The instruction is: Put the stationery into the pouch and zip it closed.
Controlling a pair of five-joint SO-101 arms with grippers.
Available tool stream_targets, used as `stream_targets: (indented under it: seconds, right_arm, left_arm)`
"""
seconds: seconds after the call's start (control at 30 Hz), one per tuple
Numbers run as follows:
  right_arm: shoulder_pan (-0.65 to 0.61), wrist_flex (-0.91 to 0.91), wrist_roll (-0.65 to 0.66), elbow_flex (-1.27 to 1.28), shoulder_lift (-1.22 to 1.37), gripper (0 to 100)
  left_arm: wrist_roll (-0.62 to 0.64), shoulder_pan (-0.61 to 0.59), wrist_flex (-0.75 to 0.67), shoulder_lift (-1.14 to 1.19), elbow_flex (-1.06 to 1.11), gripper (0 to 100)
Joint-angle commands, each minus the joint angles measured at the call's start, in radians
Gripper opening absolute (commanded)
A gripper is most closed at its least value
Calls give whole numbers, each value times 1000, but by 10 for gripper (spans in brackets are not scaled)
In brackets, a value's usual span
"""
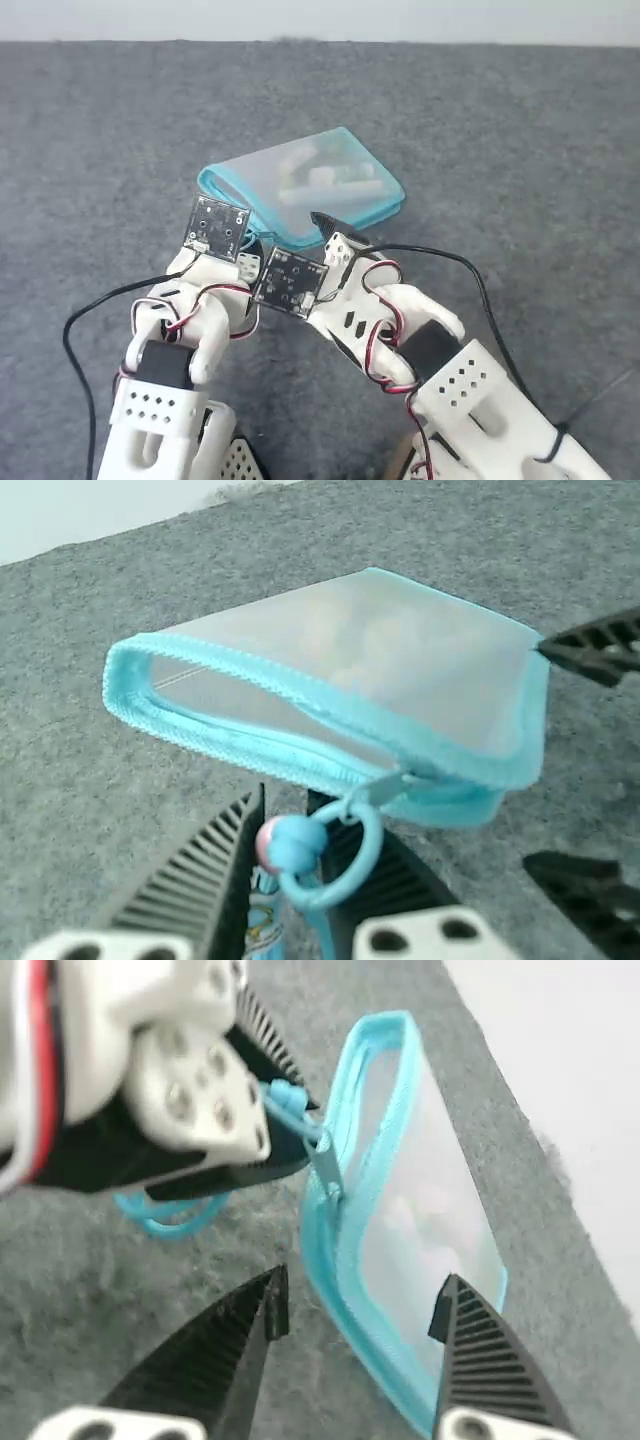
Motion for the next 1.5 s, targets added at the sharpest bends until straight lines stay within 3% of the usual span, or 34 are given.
stream_targets:
  seconds: [0.0, 0.2, 0.3, 0.63, 0.93, 1.13, 1.23, 1.47]
  right_arm:
    - [-8, -1, 87, -8, 65, 237]
    - [5, -74, 94, -6, 153, 237]
    - [56, -116, 15, -34, 162, 237]
    - [48, -113, -20, -81, 160, 236]
    - [51, -191, -23, -124, 171, 93]
    - [54, -197, -23, -129, 173, 107]
    - [54, -188, -25, -127, 170, 2]
    - [97, 33, -40, -132, 73, 7]
  left_arm:
    - [-18, -6, 18, -20, -111, 9]
    - [-60, 2, 161, -20, -231, 9]
    - [-80, 2, 241, -20, -289, 9]
    - [-110, 57, 361, -20, -374, 9]
    - [-167, 123, 419, -28, -383, 9]
    - [-173, 130, 433, -28, -395, 9]
    - [-170, 127, 430, -28, -395, 9]
    - [-141, -26, 354, -21, -387, 9]
